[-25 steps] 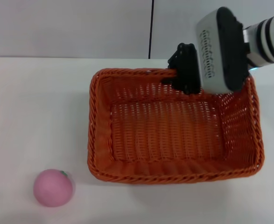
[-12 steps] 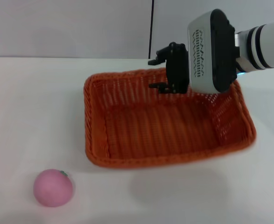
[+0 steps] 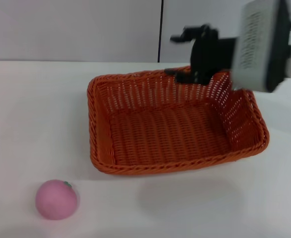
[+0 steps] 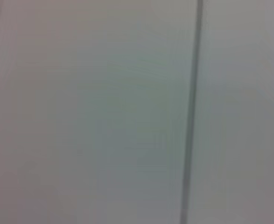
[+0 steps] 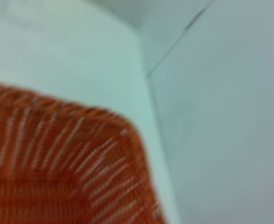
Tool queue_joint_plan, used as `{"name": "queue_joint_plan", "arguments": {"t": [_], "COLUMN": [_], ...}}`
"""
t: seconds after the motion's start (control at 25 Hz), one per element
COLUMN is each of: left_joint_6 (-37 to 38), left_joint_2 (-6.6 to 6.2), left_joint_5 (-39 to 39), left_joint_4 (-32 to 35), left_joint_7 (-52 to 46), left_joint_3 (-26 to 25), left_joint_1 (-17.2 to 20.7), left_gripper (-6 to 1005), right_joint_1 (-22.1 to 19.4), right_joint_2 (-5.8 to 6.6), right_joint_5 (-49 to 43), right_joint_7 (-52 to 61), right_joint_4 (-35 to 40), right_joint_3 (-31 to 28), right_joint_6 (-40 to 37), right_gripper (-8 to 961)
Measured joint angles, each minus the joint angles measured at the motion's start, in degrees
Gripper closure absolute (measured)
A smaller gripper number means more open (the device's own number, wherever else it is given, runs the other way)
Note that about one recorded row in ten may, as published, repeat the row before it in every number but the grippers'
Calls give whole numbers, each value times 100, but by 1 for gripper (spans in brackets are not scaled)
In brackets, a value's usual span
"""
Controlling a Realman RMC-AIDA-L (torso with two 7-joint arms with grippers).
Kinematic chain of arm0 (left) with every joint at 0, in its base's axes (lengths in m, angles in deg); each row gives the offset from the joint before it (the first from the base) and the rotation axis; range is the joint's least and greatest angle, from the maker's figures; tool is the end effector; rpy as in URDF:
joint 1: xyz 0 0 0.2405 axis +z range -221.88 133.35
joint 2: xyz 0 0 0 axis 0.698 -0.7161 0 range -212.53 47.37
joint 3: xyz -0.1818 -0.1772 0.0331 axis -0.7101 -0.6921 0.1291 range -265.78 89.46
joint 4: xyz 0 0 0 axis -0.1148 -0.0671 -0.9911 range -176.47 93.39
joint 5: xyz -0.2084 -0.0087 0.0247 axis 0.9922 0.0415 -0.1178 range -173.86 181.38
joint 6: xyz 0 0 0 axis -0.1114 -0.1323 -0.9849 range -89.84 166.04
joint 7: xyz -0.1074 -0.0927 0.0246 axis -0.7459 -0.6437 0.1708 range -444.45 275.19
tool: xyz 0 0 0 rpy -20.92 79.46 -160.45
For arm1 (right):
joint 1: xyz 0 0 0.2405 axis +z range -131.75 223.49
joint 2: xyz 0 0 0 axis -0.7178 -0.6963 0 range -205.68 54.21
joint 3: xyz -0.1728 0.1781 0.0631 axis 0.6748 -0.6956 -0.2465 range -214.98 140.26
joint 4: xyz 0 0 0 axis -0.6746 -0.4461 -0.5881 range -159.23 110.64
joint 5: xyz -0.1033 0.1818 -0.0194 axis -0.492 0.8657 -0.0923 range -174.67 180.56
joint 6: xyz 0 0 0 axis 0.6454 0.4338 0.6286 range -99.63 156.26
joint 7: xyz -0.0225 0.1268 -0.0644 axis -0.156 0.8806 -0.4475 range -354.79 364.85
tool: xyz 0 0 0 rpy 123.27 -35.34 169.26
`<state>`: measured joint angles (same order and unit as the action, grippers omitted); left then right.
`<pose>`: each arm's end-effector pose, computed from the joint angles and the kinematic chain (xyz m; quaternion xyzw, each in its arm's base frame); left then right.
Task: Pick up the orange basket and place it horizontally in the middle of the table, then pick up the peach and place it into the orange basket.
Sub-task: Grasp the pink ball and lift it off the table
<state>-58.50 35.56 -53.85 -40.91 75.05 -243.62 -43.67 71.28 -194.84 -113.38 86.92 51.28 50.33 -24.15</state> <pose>-0.4068 0.1366 0.0437 -0.5897 -0.2574 -0.3214 0.6948 0.1393 0.3757 -0.0236 -0.9468 -0.1571 0.0288 0.2793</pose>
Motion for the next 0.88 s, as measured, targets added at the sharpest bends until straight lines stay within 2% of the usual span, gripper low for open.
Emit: {"name": "queue_joint_plan", "arguments": {"t": [0.04, 0.08, 0.12, 0.16, 0.2, 0.24, 0.28, 0.32, 0.4, 0.44, 0.48, 0.52, 0.56, 0.64, 0.68, 0.72, 0.8, 0.84, 0.88], "left_joint_6": [61, 61, 141, 141, 184, 239, 239, 275, 281, 287, 287, 298, 298, 312, 312, 309, 309, 276, 276], "left_joint_2": [-25, -25, -45, -45, -67, -135, -135, -229, -264, -339, -339, -365, -365, -370, -370, -387, -387, -442, -442], "left_joint_5": [-5, -5, -5, -5, -22, -131, -131, -438, -599, -1224, -1224, -1750, -1750, -2442, -2442, -2676, -2676, -3117, -3117], "left_joint_4": [-271, -271, -682, -682, -963, -1398, -1398, -1777, -1920, -2295, -2295, -2577, -2577, -2847, -2847, -2884, -2884, -2897, -2897], "left_joint_7": [-320, -320, -736, -736, -1004, -1376, -1376, -1817, -1997, -2564, -2564, -2973, -2973, -3451, -3451, -3660, -3660, -3992, -3992], "left_joint_3": [552, 552, 1138, 1138, 1497, 2005, 2005, 2281, 2334, 2331, 2331, 2298, 2298, 2272, 2272, 2270, 2270, 2270, 2270], "left_joint_1": [58, 58, 147, 147, 220, 325, 325, 385, 392, 376, 376, 320, 320, 211, 211, 135, 135, -46, -46], "left_gripper": [242, 242, 242, 243, 243, 243, 244, 244, 245, 245, 245, 245, 246, 246, 247, 247, 247, 248, 248], "right_joint_1": [-468, -468, -709, -927, -1113, -1523, -1523, -1706, -2020, -2314, -2314, -2509, -2509, -2638, -2638, -2620, -2603, -2577, -2577], "right_joint_2": [-7, -7, -21, -32, -40, -39, -39, -31, -20, -19, -19, -20, -20, -16, -16, -16, -13, -6, -6], "right_joint_5": [534, 534, 907, 1322, 1768, 2886, 2886, 3483, 4453, 5361, 5361, 6112, 6112, 7020, 7020, 7402, 7542, 7635, 7635], "right_joint_7": [-103, -103, -252, -454, -668, -1224, -1224, -1490, -1959, -2480, -2480, -2932, -2932, -3481, -3481, -3695, -3753, -3773, -3773], "right_joint_4": [372, 372, 481, 537, 532, 409, 409, 300, 40, -307, -307, -730, -730, -1581, -1581, -2142, -2431, -2732, -2732], "right_joint_3": [-58, -58, -120, -183, -245, -380, -380, -457, -633, -829, -829, -931, -931, -1101, -1101, -1239, -1324, -1470, -1470], "right_joint_6": [102, 102, 140, 162, 175, 167, 167, 87, -217, -804, -804, -1435, -1435, -2299, -2299, -2789, -2995, -3226, -3226], "right_gripper": [287, 280, 273, 273, 273, 273, 274, 274, 274, 274, 274, 274, 274, 274, 274, 274, 274, 275, 275]}}
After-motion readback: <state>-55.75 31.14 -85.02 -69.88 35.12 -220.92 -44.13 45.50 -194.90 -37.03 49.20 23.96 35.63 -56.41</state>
